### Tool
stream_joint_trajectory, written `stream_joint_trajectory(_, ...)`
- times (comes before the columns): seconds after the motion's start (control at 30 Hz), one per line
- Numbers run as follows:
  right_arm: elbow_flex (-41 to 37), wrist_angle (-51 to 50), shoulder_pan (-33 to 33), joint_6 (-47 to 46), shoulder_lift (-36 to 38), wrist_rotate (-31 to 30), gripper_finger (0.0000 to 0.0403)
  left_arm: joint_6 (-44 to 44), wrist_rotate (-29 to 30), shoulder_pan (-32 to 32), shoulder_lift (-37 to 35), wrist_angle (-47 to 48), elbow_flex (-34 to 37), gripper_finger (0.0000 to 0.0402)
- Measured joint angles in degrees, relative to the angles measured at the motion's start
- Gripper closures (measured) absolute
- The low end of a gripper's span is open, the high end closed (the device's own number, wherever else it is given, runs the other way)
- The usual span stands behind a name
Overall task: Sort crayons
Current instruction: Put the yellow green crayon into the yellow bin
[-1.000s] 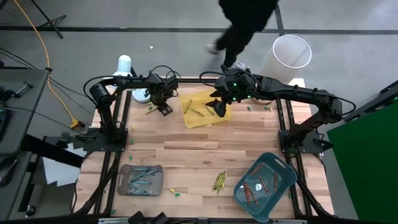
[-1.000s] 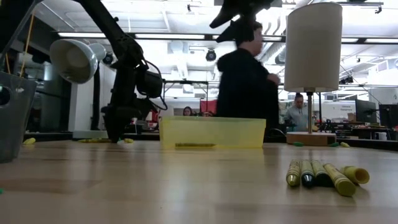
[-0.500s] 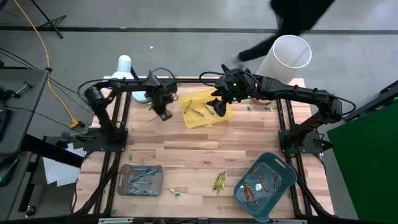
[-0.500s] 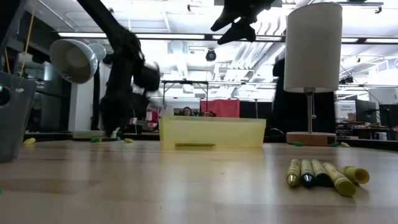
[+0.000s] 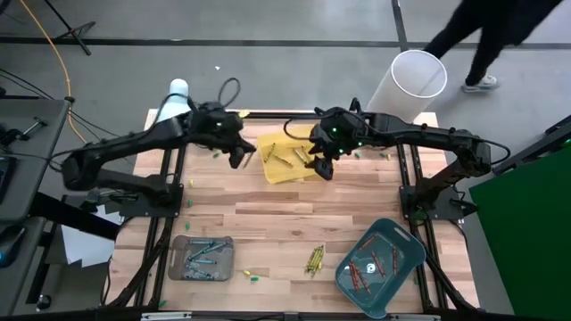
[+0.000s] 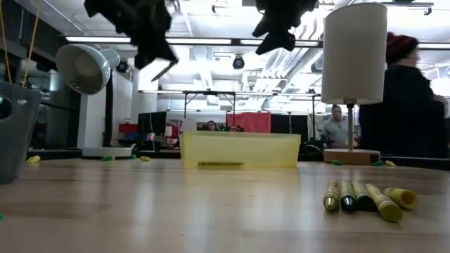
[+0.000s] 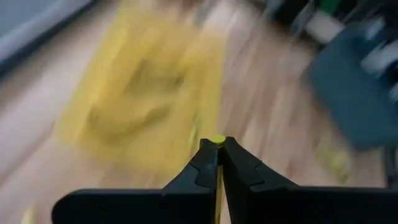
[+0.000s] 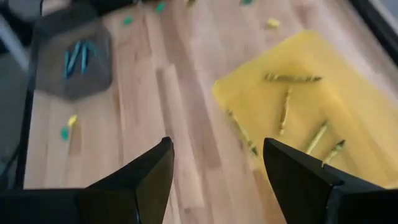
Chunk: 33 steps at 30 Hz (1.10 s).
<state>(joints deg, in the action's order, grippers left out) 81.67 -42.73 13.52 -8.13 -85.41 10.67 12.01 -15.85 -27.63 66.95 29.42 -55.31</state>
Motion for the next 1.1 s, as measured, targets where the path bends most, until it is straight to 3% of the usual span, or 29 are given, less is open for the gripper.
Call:
stream_joint_trajectory(0.27, 0.0, -8.0, -0.1, 3.7, 0.1, 0.0, 0.0167, 12.3, 0.8, 4.2, -8.2, -29.1, 7.8, 0.0401)
stream_joint_trajectory(0.43, -1.7, -11.9, 1.3, 4.2, 3.0, -0.1, 0.0181, 14.0, 1.1, 4.0, -8.4, -35.5, 11.1, 0.0401)
stream_joint_trajectory(0.57, -11.2, -6.2, 2.7, -0.8, 10.5, -0.2, 0.0192, 14.9, 1.3, 4.0, -8.2, -35.6, 12.0, 0.0401)
stream_joint_trajectory(0.73, -29.0, 9.7, 3.0, -15.4, 22.9, -0.2, 0.0198, 14.6, 1.6, 4.0, -8.2, -38.8, 12.1, 0.0401)
stream_joint_trajectory(0.87, -41.9, 31.1, 1.7, -29.3, 29.2, -0.2, 0.0199, 14.3, 1.3, 4.0, -6.9, -44.0, 12.1, 0.0401)
stream_joint_trajectory(0.97, -49.3, 51.6, 0.5, -35.4, 29.5, -1.6, 0.0199, 13.4, 1.1, 4.1, -4.7, -48.2, 12.1, 0.0401)
stream_joint_trajectory(1.1, -52.5, 72.6, -1.5, -31.5, 25.3, -6.0, 0.0199, 13.0, -2.9, 4.0, 0.4, -56.5, 12.1, 0.0401)
